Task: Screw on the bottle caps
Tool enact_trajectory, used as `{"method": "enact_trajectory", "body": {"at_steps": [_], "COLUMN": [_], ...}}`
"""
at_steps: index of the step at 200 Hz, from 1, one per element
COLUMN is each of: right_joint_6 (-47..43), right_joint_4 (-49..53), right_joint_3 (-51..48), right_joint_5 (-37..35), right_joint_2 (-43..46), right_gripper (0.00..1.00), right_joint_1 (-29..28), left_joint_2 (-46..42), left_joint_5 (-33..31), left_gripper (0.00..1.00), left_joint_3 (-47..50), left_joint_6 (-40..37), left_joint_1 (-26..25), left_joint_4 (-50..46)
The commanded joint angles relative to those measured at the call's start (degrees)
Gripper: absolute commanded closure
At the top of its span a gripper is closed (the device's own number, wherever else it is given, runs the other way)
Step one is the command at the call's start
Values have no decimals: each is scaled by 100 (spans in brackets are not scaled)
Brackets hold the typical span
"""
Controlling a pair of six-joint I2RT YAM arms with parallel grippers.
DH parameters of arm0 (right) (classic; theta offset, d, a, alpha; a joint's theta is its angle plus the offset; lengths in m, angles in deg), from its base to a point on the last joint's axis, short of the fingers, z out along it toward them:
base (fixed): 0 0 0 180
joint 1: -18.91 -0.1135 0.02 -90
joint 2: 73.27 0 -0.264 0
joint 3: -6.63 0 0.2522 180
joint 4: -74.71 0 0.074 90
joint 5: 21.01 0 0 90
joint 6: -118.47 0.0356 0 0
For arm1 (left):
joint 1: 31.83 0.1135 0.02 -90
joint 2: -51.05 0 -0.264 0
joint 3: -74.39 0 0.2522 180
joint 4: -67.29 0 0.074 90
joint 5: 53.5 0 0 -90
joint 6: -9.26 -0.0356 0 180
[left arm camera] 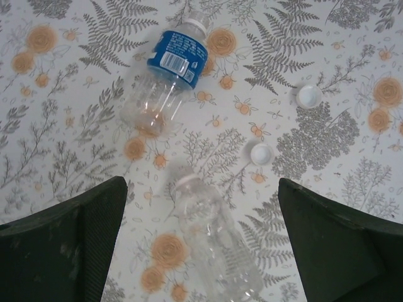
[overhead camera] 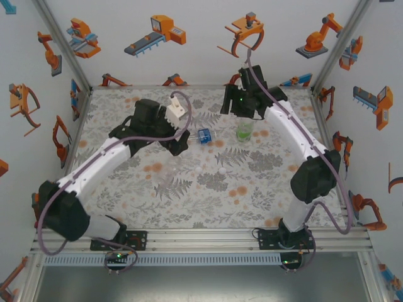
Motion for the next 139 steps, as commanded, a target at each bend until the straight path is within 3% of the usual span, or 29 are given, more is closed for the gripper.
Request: {"method": "enact_trajectory", "body": {"at_steps": [1,27,57,109,139], "right_joint_6": [-134,-192,-237,-186,-97], "right_joint_4": [240,348,359,359,377], "right_joint_3": [-183,-487,-884,-1478,-1800], "right_joint_5": [-207,-291,-418,-450,-402], "right_joint_2": [480,894,1397,2033,2288], "right_gripper": [37,36,36,36,36], "right_joint_1": [9,10,17,14,9], "left_joint_2": [769,1747,2674,3708,4216], "left_joint_5": [673,994,1239,1278,1020], "left_gripper": [3,0,5,8,7], "left_joint_3": [-755,-1698,-2494,-2986,-3213], "left_joint_6": [-887,-1546,-2176,-2774,-2742], "left_joint_1": [146,286,299,286,244], "left_joint_4": [-597,-1206,-1584,-1575,-1296]}}
